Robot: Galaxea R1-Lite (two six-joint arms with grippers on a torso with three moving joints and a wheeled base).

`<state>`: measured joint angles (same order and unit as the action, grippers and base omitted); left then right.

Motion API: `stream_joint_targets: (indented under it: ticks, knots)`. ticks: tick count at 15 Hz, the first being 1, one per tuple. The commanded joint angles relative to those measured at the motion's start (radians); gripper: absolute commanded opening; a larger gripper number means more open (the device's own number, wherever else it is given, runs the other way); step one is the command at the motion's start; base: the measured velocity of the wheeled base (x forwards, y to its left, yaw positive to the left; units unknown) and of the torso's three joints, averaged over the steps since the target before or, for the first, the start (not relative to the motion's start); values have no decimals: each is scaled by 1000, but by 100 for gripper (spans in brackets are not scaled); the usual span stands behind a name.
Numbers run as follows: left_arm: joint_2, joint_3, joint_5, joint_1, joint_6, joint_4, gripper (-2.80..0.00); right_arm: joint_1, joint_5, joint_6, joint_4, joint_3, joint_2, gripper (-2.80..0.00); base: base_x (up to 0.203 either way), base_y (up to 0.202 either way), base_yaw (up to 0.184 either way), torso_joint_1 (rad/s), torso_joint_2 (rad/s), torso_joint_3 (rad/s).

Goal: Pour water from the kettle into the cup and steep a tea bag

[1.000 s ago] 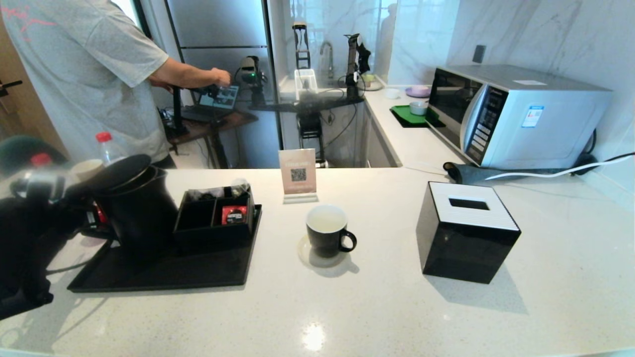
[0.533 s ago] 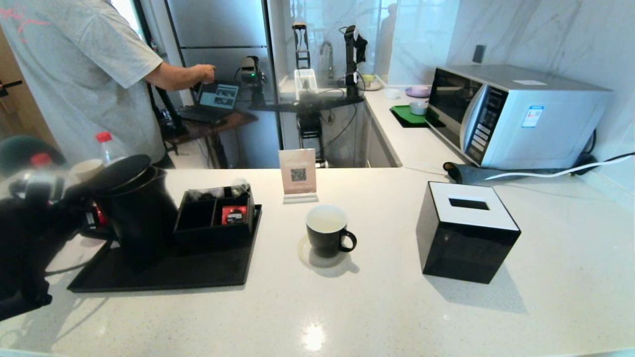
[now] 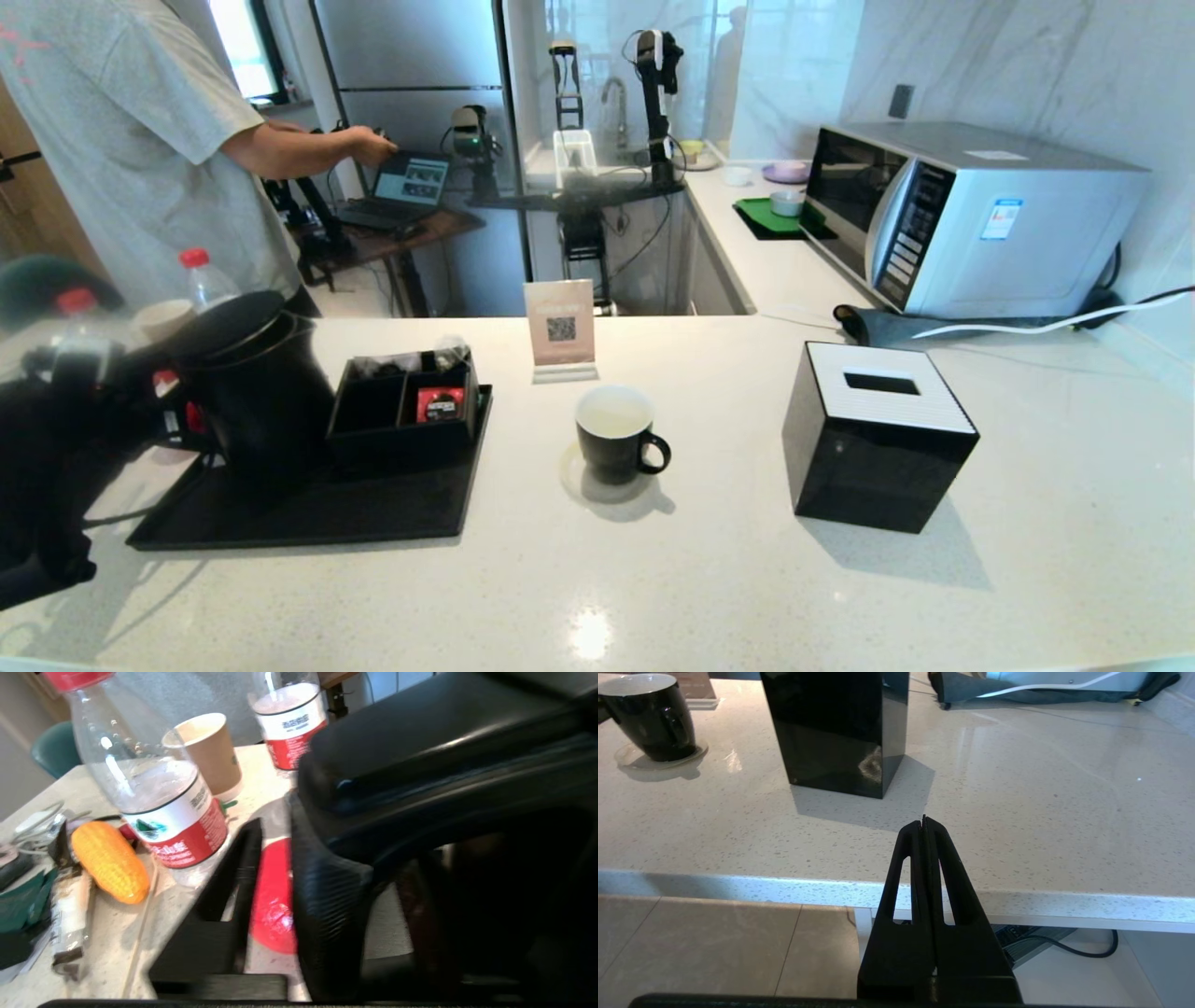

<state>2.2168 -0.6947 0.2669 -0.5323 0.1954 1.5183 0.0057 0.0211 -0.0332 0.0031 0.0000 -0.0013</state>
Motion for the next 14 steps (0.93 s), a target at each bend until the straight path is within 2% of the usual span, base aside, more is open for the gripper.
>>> stream_joint_targets:
  ticks: [1, 5, 14]
  knots:
    - [4, 1, 2, 0, 1, 52, 0, 0, 0, -1, 0, 0, 1, -280, 0, 0, 0, 0, 0, 0]
    - [-2, 12, 2, -3, -1, 52, 0, 0, 0, -1, 0, 0, 1, -280, 0, 0, 0, 0, 0, 0]
    - [-145, 141, 2, 1, -5, 52, 0, 0, 0, -1, 0, 0, 1, -280, 0, 0, 0, 0, 0, 0]
